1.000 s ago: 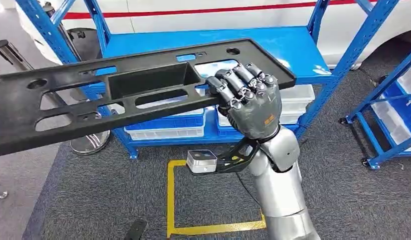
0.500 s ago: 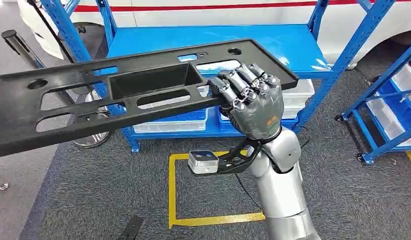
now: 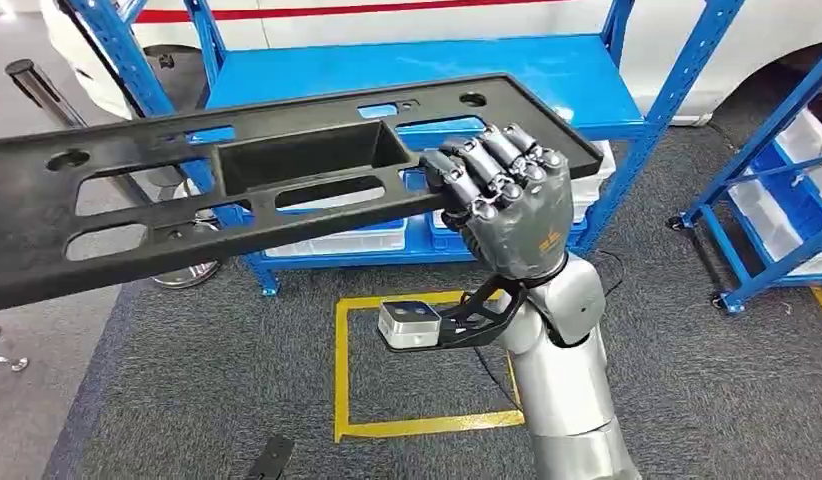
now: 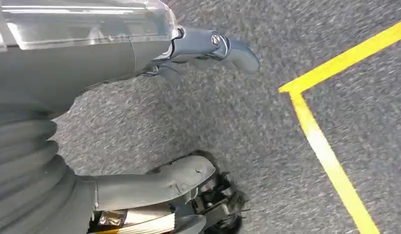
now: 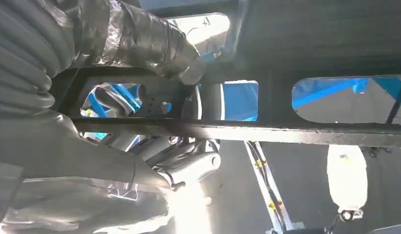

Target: Take the parts from the cabinet and place them on the table.

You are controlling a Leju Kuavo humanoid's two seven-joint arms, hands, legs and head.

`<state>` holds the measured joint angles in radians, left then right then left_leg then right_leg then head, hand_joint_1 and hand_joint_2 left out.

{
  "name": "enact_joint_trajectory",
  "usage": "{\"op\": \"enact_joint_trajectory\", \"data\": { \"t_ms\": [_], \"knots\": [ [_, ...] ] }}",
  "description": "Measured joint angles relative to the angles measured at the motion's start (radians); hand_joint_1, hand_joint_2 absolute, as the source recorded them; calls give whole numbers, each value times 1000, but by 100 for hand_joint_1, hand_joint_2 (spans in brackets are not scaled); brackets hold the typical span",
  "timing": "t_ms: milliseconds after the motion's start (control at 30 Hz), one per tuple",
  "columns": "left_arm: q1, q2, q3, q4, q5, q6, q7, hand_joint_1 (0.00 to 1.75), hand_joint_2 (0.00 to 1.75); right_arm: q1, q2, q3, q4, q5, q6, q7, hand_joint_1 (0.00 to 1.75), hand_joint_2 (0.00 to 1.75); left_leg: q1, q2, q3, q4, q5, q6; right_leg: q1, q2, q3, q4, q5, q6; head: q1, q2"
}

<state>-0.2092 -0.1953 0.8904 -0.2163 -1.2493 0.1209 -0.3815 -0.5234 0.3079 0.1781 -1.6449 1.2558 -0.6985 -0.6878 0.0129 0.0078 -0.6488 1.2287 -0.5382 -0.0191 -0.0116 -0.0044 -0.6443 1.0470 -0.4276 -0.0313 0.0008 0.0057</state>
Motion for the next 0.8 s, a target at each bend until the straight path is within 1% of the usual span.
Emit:
{"op": "enact_joint_trajectory", "data": {
  "t_ms": [33,67,100,133,200,233,267,300,333,367,400,433,467,500,533,567,600,633,667,700,733,767,800],
  "knots": [
    [-1,0,0,0,1,0,0,0,175,0,0,0,0,0,0,0,175,175,0,0,55,-85,33,4,0,1,-6,3,5,2,0,0],
    [-2,0,0,0,2,0,0,0,175,0,0,0,-1,0,0,0,175,175,0,-1,108,-169,46,9,0,1,-10,6,8,5,0,0],
    [-4,0,0,0,2,0,0,0,175,-1,0,0,-3,0,0,0,175,175,-7,-4,135,-212,27,14,3,1,-17,6,15,14,0,0],
    [-4,0,0,0,3,0,0,0,175,-1,0,0,-3,0,0,0,175,175,-10,-6,126,-209,38,16,0,0,-17,3,23,21,0,0],
    [-2,0,0,0,3,0,0,0,175,-1,0,0,-3,0,0,0,175,175,-14,-7,119,-212,48,26,-3,0,-18,-6,39,32,0,0],
    [-1,0,0,0,3,0,0,0,175,-1,0,0,-3,0,0,0,175,175,-13,-6,114,-224,62,33,-1,1,-19,-12,49,38,0,0],
    [-3,0,0,0,3,0,0,0,175,-2,0,0,-3,0,0,0,175,175,-2,1,113,-234,78,40,-3,3,-25,-2,30,41,0,0],
    [-6,0,0,0,3,0,0,0,175,-4,0,0,-3,0,0,0,175,175,-5,1,102,-238,89,48,-2,4,-38,29,-20,43,1,0],
    [-7,0,0,0,3,0,0,0,175,-4,0,0,-3,0,0,0,175,175,-6,1,89,-236,97,54,-2,5,-58,94,-79,45,0,0],
    [-6,0,-1,0,3,0,0,0,175,-3,0,0,-3,0,0,0,175,175,-8,2,77,-235,105,56,-2,5,-78,170,-130,47,1,0],
    [-5,-1,-1,0,3,0,1,0,175,-3,0,0,-3,0,0,0,175,175,-10,3,65,-233,113,56,-2,5,-94,235,-160,48,0,0],
    [-5,-1,-1,0,3,0,1,0,175,-2,-1,0,-3,0,0,0,175,175,-11,3,50,-230,122,56,-2,4,-97,274,-162,50,1,0],
    [-5,-1,-1,0,2,0,2,0,175,-1,-2,0,-3,0,0,0,175,175,-11,3,37,-226,130,55,-2,4,-80,270,-139,50,1,0],
    [-5,-1,-1,0,2,0,2,0,175,-2,-2,0,-3,1,0,0,175,175,-11,3,22,-222,137,54,-2,4,-47,234,-105,49,0,0],
    [-5,-1,-2,0,2,0,2,0,175,-2,-2,0,-3,1,0,0,175,175,-10,3,8,-216,143,51,-3,4,4,167,-71,47,1,0],
    [-5,-1,-2,0,1,0,3,0,175,-3,-2,0,-3,1,0,0,175,175,-10,2,-4,-207,148,47,-3,4,68,79,-59,44,1,0],
    [-5,-1,-3,0,1,0,3,0,175,-4,-2,0,-3,1,0,0,175,175,-14,2,-15,-202,153,40,2,5,107,15,-97,40,1,0],
    [-5,-1,-4,0,0,0,4,0,175,-4,0,0,-3,2,0,0,175,175,-13,2,-16,-199,158,35,7,7,108,2,-96,32,-1,0],
    [-5,-1,-5,0,0,0,4,0,175,-4,0,0,-3,2,0,0,175,175,-12,2,-15,-200,166,29,8,7,103,-1,-91,29,1,0],
    [-6,-1,-6,0,0,0,5,0,175,-6,0,0,-2,2,0,0,175,175,-11,2,-17,-203,173,24,10,7,100,3,-88,24,0,0],
    [-6,-2,-7,0,0,0,5,0,175,-6,0,0,-2,2,0,0,175,175,-11,1,-19,-204,182,16,10,6,96,-2,-78,14,1,0],
    [-6,-1,-8,0,0,0,5,0,175,-8,0,0,0,2,0,0,175,175,-6,-1,-27,-197,171,12,3,2,89,-10,-63,2,1,0],
    [-5,-2,-8,0,0,0,5,0,175,-10,2,0,2,2,0,0,175,175,-6,-3,-42,-173,128,7,4,2,79,-11,-53,-2,0,0]
  ]
}}
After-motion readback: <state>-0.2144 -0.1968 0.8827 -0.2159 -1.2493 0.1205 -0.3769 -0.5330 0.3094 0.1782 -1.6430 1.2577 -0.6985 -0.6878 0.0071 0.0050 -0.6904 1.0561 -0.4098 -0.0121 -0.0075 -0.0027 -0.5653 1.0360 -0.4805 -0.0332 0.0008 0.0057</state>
